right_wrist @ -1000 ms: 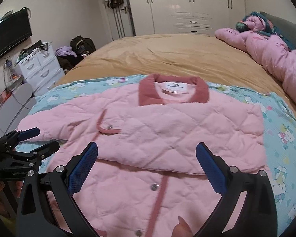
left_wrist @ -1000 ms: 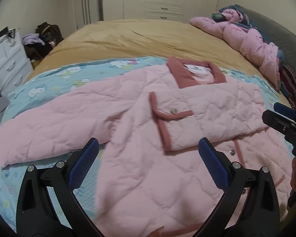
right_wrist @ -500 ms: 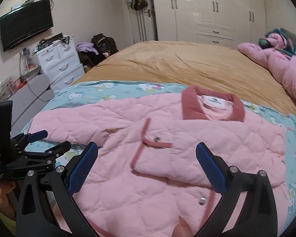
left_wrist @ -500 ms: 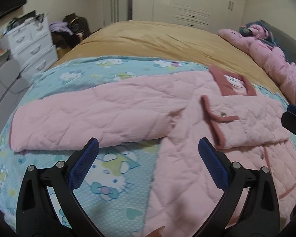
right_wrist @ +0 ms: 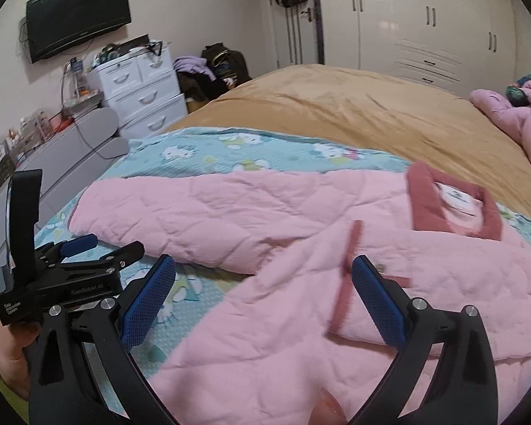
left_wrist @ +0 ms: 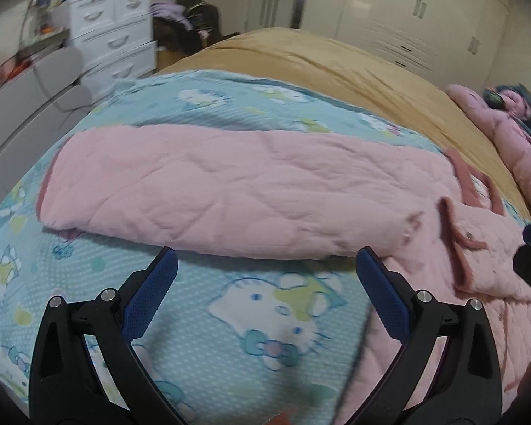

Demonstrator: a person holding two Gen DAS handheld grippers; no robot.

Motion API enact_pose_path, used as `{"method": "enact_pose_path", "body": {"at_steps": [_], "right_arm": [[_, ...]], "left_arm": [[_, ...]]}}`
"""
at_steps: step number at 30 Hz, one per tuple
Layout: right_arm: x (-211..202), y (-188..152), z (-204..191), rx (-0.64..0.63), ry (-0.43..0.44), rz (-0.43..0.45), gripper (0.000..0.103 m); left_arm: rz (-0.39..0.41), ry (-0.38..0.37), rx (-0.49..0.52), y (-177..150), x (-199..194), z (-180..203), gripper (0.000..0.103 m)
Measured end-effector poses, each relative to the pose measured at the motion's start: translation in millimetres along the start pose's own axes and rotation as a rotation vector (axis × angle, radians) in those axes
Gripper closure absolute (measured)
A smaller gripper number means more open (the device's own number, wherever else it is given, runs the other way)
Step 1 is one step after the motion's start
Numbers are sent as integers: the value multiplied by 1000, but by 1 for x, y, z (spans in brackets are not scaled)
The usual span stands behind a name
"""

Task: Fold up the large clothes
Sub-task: 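Move the left tool to the other sleeve cuff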

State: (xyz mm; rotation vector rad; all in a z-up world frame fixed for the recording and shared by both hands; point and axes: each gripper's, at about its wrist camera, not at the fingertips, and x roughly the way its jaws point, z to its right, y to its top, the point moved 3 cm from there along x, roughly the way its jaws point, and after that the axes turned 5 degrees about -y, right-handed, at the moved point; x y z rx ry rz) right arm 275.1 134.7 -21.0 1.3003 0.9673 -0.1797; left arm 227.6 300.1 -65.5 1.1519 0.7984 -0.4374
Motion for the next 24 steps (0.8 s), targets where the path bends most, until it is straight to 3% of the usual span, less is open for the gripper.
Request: {"method": "enact_pose_path", "body": {"at_steps": [8, 14, 19, 24], "right_arm": [[36, -6, -33, -37, 12, -77, 4], [56, -18, -54, -89, 18, -114, 4], [64, -27, -60, -93, 34, -137, 4], [68, -32, -58, -83, 39, -155, 4]], "left_arm": [[-17, 21, -118, 1, 13, -42, 9], [-29, 28, -262, 0, 24, -82, 9], [-41, -26, -403, -8, 41, -111, 9], [6, -64, -493, -7, 50, -126, 9]]}}
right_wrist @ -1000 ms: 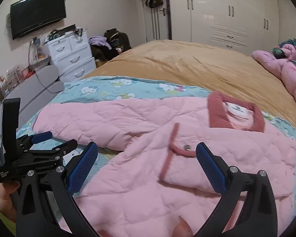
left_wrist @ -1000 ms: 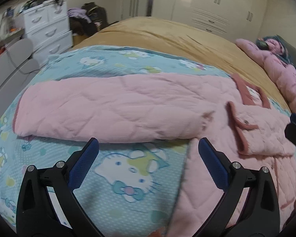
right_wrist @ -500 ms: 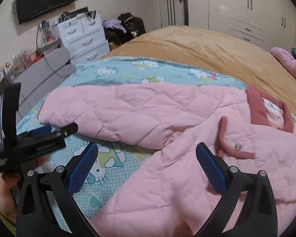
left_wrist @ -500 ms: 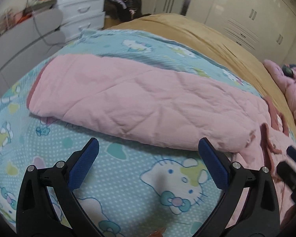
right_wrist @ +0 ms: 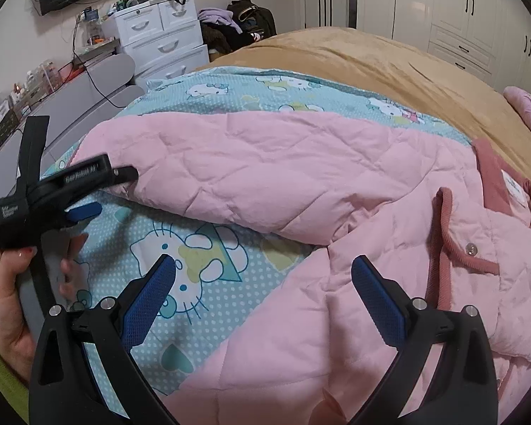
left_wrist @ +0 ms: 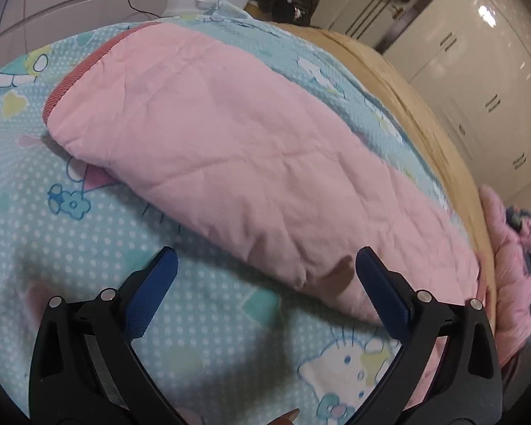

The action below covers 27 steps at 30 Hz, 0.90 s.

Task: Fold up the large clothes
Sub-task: 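Move the left tool to the other sleeve cuff, then close the left tool on the sleeve cuff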

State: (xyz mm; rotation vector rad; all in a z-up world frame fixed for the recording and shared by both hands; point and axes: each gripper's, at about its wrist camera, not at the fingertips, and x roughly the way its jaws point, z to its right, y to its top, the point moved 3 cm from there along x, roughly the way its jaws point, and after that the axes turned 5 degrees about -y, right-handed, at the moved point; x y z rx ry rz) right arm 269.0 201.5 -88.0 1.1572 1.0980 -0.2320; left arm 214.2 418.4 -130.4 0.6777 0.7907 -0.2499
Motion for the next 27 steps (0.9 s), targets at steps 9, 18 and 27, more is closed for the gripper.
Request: {"method": "enact_pose_path", "body": {"at_steps": [9, 18, 27], "right_arm": [[-7, -4, 12, 15, -10, 1, 4], [-8, -11, 26, 69, -19, -5, 4], [-18, -17, 41, 123, -27, -1, 4]], "left_arm": [[117, -103, -148, 24, 4, -20, 11], [198, -149, -188, 35, -7, -32, 76], [294, -223, -95, 31, -46, -8, 84]]}}
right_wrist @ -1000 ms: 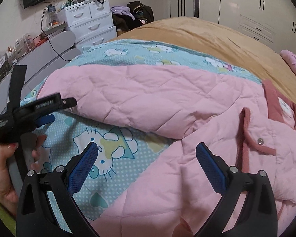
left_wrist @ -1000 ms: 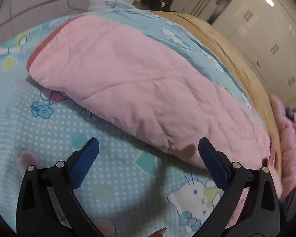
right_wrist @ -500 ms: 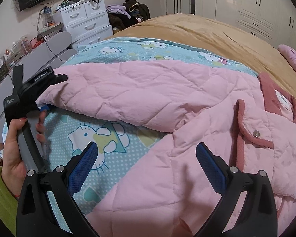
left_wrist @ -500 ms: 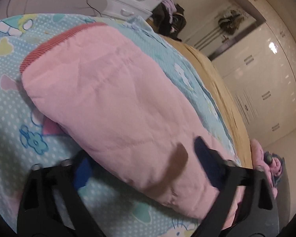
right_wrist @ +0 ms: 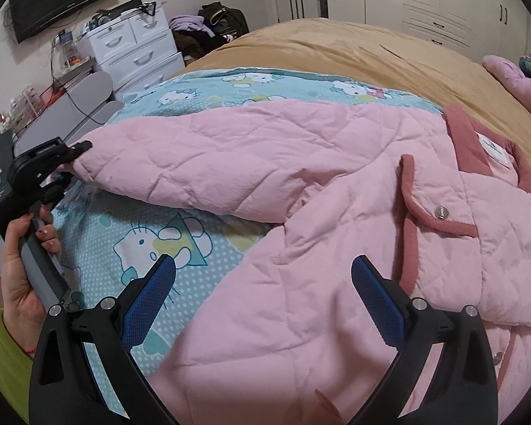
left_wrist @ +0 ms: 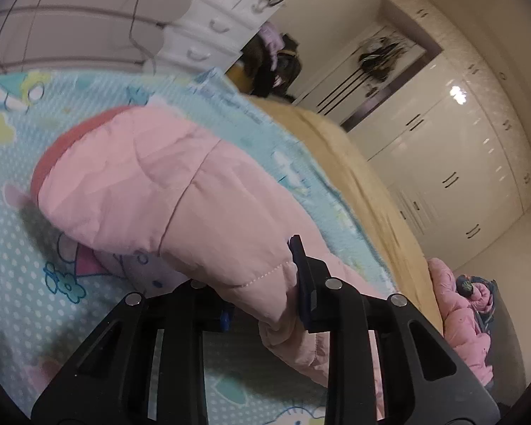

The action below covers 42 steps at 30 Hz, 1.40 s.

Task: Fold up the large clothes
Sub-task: 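Close the left tool on the sleeve cuff, then lift the sleeve and fold it across the jacket front, open left tool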

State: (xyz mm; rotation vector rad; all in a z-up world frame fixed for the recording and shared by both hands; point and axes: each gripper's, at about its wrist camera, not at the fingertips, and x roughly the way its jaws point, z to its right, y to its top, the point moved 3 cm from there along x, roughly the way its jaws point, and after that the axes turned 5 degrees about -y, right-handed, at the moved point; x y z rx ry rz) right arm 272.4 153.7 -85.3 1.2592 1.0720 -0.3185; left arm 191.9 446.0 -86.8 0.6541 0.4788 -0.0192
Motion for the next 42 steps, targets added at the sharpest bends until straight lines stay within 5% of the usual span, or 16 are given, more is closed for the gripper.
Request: {"method": "enact_pose_path", "body": {"at_steps": [24, 33, 42], "right_arm": [[-92, -17, 93, 152, -73, 142, 4], [-136, -45, 141, 239, -119, 194, 4], [-170, -80, 206, 370, -126, 234, 4]], "left_arm": [[112, -184, 311, -17, -84, 146, 87], [76, -260, 453, -58, -104, 231, 89], [-22, -323, 636, -135, -90, 318, 90]]}}
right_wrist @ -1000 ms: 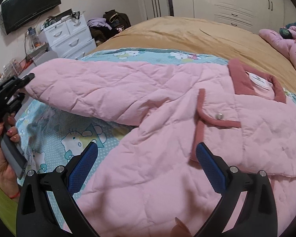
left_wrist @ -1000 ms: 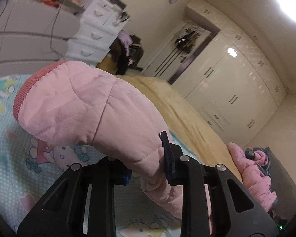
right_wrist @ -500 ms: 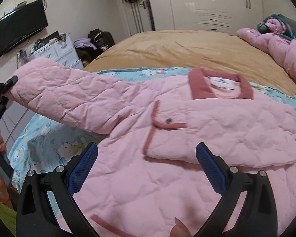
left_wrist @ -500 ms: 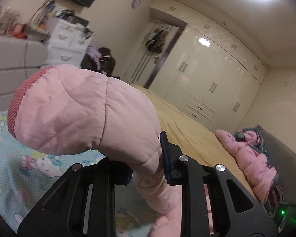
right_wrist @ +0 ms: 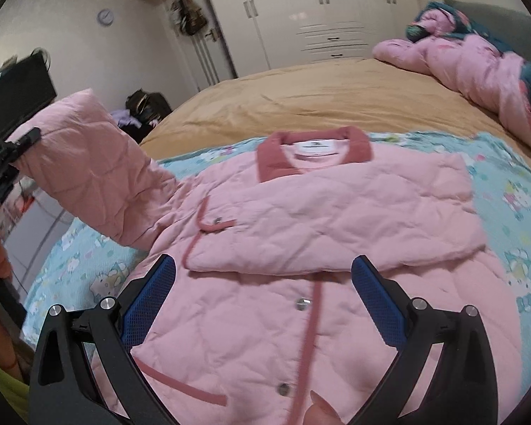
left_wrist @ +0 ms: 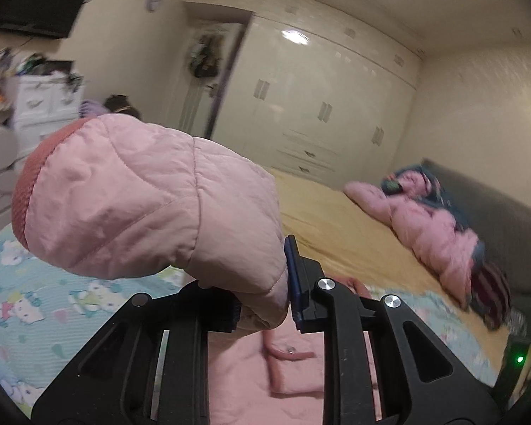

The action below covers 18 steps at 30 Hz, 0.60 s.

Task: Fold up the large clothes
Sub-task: 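Lift the sleeve and fold it across the jacket front, open left tool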

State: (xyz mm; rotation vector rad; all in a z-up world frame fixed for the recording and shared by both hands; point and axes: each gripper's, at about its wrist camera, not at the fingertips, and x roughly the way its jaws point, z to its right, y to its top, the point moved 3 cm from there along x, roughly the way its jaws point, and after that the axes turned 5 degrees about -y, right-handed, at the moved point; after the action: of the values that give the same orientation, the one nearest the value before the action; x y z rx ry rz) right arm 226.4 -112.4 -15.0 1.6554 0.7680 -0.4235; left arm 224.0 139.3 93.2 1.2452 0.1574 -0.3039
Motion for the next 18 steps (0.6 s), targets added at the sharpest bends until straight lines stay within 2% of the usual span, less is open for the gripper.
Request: {"method": "enact_pose_path", "body": {"at_steps": [8, 12, 15, 18], "right_arm": [[-13, -11, 89, 139, -102, 13, 4], [-19, -15, 120, 159, -166, 34, 4], [-23, -20, 140, 187, -170, 48, 4], [-22, -26, 160, 215, -174, 40, 4]], "left_arm": [[-126, -94, 143, -43, 62, 89, 90], [-221, -151, 231, -83, 91, 130, 90], [-323, -211, 231, -116, 117, 149, 90], [-398, -214, 259, -147, 136, 164, 90]]}}
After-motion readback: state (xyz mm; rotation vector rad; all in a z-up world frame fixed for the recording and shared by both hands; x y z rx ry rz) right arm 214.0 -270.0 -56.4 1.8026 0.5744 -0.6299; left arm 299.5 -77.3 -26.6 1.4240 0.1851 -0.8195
